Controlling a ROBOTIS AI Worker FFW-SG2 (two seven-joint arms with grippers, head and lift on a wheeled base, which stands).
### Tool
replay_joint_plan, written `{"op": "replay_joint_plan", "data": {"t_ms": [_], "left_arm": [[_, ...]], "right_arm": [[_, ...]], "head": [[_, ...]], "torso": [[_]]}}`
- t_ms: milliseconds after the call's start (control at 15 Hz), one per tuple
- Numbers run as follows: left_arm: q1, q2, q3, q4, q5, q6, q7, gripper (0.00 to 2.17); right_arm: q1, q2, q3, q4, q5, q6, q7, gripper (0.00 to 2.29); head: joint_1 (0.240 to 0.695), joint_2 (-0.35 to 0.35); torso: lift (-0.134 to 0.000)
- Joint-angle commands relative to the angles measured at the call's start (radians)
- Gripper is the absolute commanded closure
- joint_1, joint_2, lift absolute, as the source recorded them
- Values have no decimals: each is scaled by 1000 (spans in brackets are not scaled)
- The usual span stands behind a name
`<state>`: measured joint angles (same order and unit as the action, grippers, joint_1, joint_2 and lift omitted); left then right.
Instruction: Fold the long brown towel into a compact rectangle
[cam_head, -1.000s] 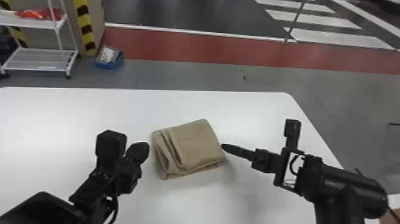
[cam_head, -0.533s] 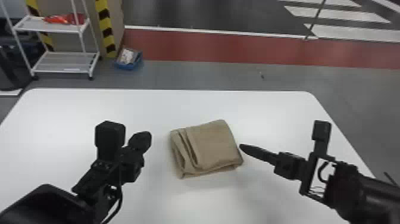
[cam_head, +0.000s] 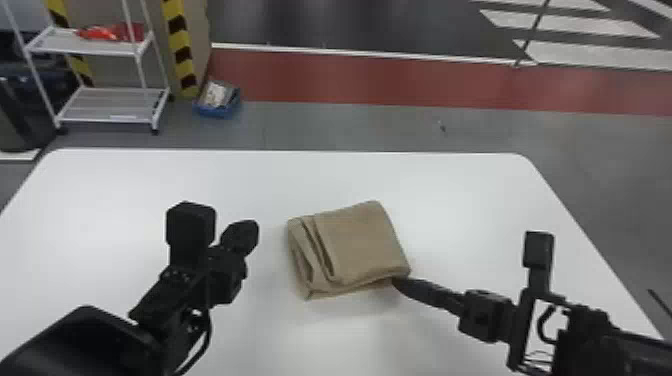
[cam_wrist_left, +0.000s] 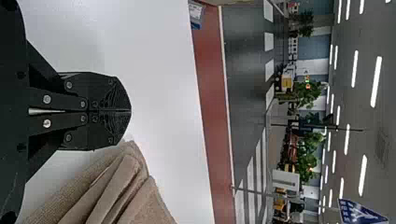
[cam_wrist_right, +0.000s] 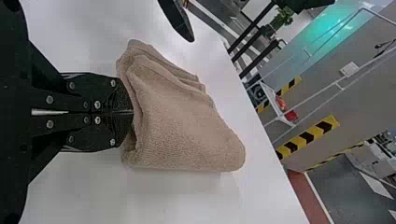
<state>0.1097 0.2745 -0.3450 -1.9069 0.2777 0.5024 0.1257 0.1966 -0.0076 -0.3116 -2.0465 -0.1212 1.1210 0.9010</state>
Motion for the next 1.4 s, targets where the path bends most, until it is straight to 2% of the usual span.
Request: {"op": "replay_joint_plan", "data": {"t_ms": [0,400,667,733,867,1000,1200,1333], "left_arm": [[8,6,6,-4,0,0,0,1889],[16,6,0,-11,0,-3,-1,1889],[16,6,-6,-8,-2,-3,-5,1889],[15,3,-6,0,-3,-9,-6,1889],[-2,-1,-8,29,-2,-15,-12,1889],[-10,-3,-14,45,0,-43,-12,1889],[-38,-12,-34,98,0,-123,-18,1889],[-62,-14,-52,150,11,-193,-26,1889]], "right_arm": [[-16,1,16,51,21,-23,-5,2132],[-178,1,17,164,95,-51,-50,2135],[-439,1,17,442,181,-66,-65,2132],[-459,1,17,474,187,-72,-65,2132],[-411,4,8,444,163,-82,-63,2132],[-321,0,-41,339,123,-63,-45,2132],[-206,-11,-188,195,74,-51,22,2132],[-144,-14,-363,167,-43,-88,101,2132]], "head": [[695,-98],[695,-99],[695,-114],[695,-114],[695,-113],[695,-111],[695,-146],[695,-187]], "torso": [[-125],[-125],[-125],[-125],[-125],[-125],[-125],[-125]]}}
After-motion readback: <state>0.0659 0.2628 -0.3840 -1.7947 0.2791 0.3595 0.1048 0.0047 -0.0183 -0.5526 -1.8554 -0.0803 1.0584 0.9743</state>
